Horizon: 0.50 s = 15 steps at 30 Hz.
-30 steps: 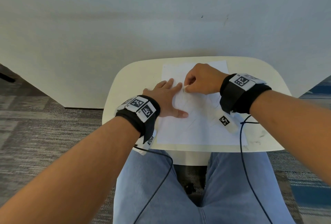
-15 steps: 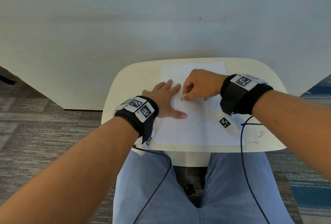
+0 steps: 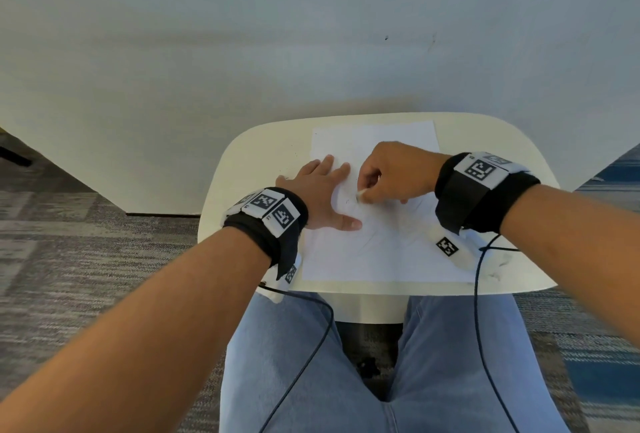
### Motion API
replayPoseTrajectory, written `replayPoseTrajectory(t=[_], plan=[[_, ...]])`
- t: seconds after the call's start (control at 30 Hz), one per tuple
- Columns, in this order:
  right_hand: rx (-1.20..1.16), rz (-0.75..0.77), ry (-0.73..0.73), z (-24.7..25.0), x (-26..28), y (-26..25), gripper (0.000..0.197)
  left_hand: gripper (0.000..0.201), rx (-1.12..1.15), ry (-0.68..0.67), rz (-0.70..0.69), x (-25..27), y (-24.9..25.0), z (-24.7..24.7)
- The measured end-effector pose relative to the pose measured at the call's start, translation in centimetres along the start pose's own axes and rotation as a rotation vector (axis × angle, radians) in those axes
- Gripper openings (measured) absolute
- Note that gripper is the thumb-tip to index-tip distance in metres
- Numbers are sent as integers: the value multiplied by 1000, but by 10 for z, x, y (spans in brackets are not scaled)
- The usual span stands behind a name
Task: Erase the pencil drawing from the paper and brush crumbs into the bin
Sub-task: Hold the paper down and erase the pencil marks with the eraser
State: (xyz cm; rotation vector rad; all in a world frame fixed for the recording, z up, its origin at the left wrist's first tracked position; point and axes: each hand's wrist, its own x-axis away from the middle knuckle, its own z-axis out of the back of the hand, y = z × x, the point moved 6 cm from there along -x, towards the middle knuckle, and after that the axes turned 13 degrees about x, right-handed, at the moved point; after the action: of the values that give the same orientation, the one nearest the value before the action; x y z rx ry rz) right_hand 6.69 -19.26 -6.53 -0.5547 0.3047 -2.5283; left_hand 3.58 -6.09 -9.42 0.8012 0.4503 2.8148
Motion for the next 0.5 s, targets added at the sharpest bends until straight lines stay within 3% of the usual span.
replayPoseTrajectory(t=[0.07, 0.2, 0.3, 0.37, 0.5], plan=[[-7, -17, -27, 2, 0, 4, 9, 113, 2, -3, 2, 0, 0, 0], [18, -104, 180, 15, -5, 16, 10, 111, -15, -11, 3, 0, 0, 0], [-9, -13, 36, 1, 1, 1, 8, 110, -20, -16, 2, -1, -1, -1], [-15, -29, -3, 2, 2, 4, 9, 110, -35, -16, 8, -2, -1, 0], [3, -107, 188, 17, -3, 20, 10, 105, -135, 40, -2, -4, 9, 8]])
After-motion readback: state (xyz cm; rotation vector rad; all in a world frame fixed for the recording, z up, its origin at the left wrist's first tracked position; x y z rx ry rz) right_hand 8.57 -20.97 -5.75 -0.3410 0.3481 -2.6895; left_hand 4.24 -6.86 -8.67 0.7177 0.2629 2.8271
